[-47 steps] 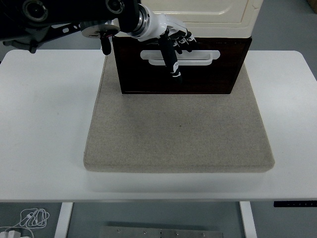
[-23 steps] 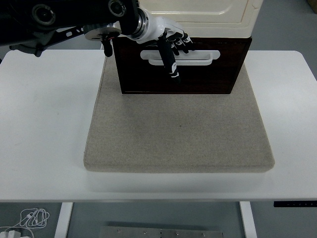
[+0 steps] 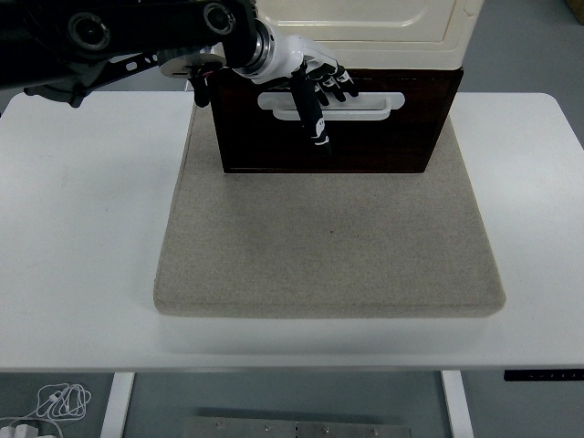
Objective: Open the drawer under the combination cabinet
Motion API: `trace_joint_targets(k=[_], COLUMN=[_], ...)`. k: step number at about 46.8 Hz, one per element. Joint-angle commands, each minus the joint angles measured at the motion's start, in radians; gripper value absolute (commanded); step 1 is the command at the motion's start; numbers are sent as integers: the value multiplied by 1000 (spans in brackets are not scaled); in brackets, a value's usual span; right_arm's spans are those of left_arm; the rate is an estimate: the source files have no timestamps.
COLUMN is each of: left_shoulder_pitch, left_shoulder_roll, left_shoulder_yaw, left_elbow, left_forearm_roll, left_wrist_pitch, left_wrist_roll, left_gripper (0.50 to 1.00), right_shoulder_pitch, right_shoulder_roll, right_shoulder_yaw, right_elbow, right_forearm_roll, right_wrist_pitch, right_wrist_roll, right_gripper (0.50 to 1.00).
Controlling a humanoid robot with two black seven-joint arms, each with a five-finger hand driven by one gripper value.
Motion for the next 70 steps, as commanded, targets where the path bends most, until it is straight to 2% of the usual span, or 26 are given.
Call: trace_joint_targets(k=[1,33,47,60,70], left_shoulder_pitch=[0,12,12,5,-3], left_shoulder_roll=[-8,-52,-51,-48,-43], left_shoulder_yaw=[0,3,3,2,-6], left_elbow=[11,37,26,25,28], left_forearm_roll=[0,0,-2,-2,-3], left_wrist_pitch=[-1,-9,-12,-46,-120], left_wrist_roll=[0,2,14,14,14], left_gripper=[1000,1000,1000,1000,1000], right_shoulder_pitch=[0,0,0,0,0], right_shoulder_roll=[0,0,0,0,0], right_shoulder_yaw=[0,0,0,0,0], right_elbow=[0,0,0,0,0], right_forearm_roll=[0,0,0,0,0], right_wrist_pitch=[0,0,0,0,0], right_wrist_roll=[0,0,0,0,0], right_gripper=[926,926,926,926,926])
